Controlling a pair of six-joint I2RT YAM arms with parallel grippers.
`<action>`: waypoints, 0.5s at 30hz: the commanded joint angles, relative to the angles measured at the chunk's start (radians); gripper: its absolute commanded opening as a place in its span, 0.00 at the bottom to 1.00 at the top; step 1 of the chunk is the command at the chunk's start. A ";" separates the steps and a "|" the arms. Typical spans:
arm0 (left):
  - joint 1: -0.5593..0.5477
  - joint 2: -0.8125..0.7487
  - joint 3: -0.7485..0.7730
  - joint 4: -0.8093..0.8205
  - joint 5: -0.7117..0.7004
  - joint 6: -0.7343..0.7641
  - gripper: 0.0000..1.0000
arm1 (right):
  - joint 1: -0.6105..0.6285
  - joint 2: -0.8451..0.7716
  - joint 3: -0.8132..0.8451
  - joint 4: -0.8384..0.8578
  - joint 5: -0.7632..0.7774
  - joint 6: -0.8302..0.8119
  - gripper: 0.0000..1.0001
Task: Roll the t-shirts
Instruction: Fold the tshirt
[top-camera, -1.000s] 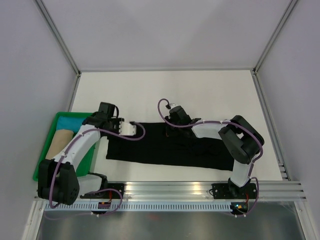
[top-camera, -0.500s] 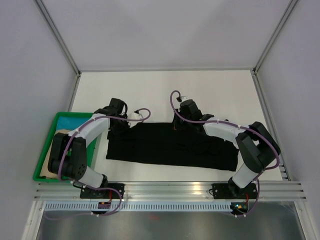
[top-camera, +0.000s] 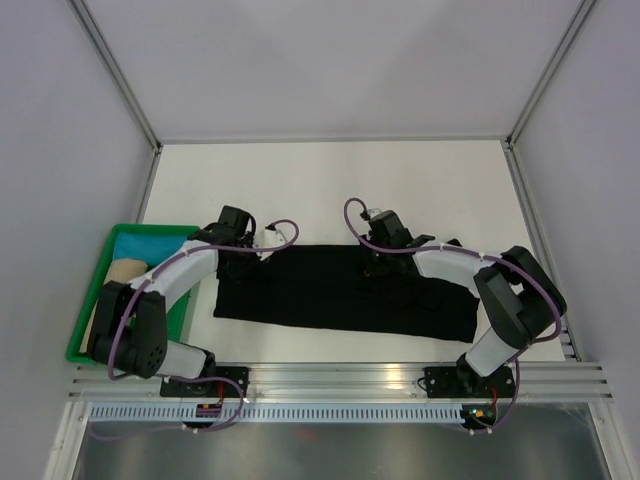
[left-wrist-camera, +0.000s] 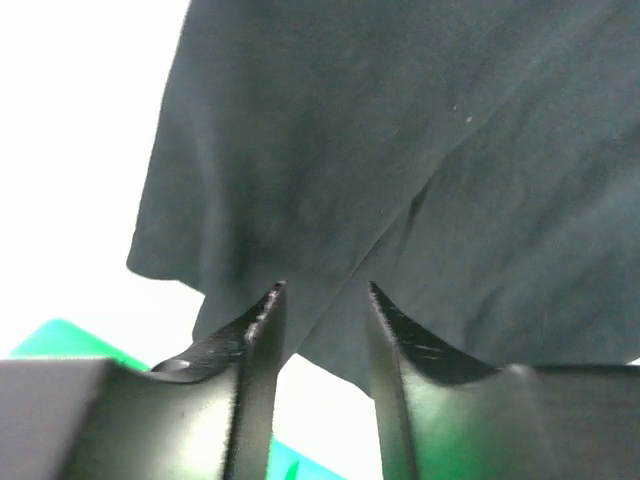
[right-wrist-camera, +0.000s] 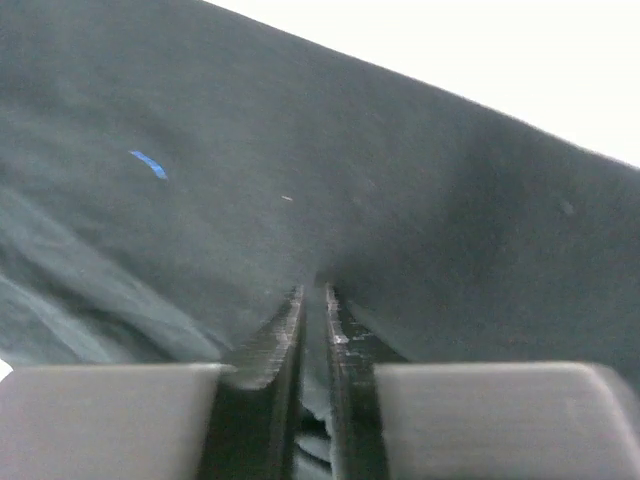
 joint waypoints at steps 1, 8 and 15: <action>0.001 -0.122 0.056 -0.058 -0.019 -0.063 0.47 | 0.045 -0.059 0.114 -0.095 0.051 -0.184 0.26; 0.110 -0.109 -0.033 -0.034 -0.204 0.091 0.51 | 0.084 -0.005 0.178 -0.310 0.158 -0.253 0.40; 0.121 -0.023 -0.032 0.011 -0.230 0.091 0.52 | 0.085 -0.073 0.128 -0.394 0.194 -0.152 0.47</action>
